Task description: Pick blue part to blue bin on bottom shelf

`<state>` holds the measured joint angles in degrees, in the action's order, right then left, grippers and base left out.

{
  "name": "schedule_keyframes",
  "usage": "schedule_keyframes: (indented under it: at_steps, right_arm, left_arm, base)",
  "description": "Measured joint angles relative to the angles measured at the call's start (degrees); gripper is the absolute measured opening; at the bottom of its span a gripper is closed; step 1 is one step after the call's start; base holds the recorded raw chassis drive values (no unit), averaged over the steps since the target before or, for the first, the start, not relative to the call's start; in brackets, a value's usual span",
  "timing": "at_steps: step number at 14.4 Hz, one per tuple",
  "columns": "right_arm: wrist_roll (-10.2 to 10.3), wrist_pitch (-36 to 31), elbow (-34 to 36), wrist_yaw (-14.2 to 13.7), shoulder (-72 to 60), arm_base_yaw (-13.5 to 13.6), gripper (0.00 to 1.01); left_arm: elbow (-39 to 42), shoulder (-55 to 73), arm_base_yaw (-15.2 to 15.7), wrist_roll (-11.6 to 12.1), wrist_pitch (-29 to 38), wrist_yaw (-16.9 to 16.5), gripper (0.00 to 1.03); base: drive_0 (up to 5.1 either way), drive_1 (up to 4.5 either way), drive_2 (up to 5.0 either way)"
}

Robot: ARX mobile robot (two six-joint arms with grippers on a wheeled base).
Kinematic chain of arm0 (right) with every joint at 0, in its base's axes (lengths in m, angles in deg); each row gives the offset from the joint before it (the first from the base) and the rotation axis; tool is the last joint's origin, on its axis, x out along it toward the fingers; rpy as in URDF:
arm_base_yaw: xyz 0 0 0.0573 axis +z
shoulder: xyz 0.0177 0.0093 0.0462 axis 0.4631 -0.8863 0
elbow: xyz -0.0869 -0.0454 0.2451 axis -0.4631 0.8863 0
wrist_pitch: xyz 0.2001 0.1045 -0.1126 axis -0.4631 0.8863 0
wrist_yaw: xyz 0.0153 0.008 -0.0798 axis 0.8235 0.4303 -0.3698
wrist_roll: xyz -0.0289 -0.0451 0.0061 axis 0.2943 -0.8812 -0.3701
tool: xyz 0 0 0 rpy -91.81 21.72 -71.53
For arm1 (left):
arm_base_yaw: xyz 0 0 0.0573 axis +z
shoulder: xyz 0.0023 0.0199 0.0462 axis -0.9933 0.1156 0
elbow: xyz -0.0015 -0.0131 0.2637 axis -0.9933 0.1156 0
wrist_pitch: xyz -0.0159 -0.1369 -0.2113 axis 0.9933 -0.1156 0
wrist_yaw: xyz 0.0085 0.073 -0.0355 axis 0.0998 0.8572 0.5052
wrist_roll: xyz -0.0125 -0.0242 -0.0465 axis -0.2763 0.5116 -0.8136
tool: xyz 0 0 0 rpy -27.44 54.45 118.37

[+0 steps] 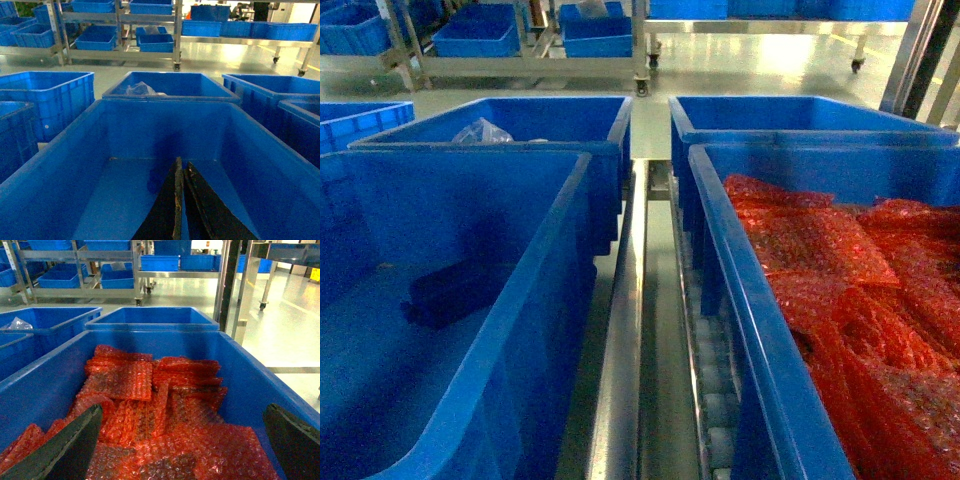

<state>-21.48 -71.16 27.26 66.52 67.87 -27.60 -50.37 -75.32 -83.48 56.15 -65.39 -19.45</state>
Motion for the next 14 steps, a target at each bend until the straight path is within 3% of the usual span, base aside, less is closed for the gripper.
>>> schedule_keyframes:
  at_steps: [5, 6, 8, 9, 14]
  right_arm:
    - [0.00, 0.00, 0.00, 0.00, 0.00, 0.00, 0.98]
    - [0.00, 0.00, 0.00, 0.02, 0.00, 0.00, 0.98]
    - [0.00, 0.00, 0.00, 0.00, 0.00, 0.00, 0.98]
    - [0.00, 0.00, 0.00, 0.00, 0.00, 0.00, 0.98]
    - [0.00, 0.00, 0.00, 0.00, 0.00, 0.00, 0.98]
  left_arm:
    - [0.00, -2.01, 0.00, 0.00, -1.90, -0.02, 0.02]
    - [-0.04, -6.67, 0.00, 0.02, -9.18, 0.09, 0.02]
    - [-0.04, -11.19, 0.00, 0.09, -11.96, 0.04, 0.02]
    - [-0.04, -11.19, 0.00, 0.09, -12.11, 0.00, 0.34]
    - [-0.04, -11.19, 0.00, 0.09, -12.11, -0.02, 0.98]
  base:
    - [0.0, 0.00, 0.0]
    - [0.0, 0.00, 0.0]
    - [0.0, 0.00, 0.0]
    - [0.0, 0.00, 0.0]
    - [0.0, 0.00, 0.0]
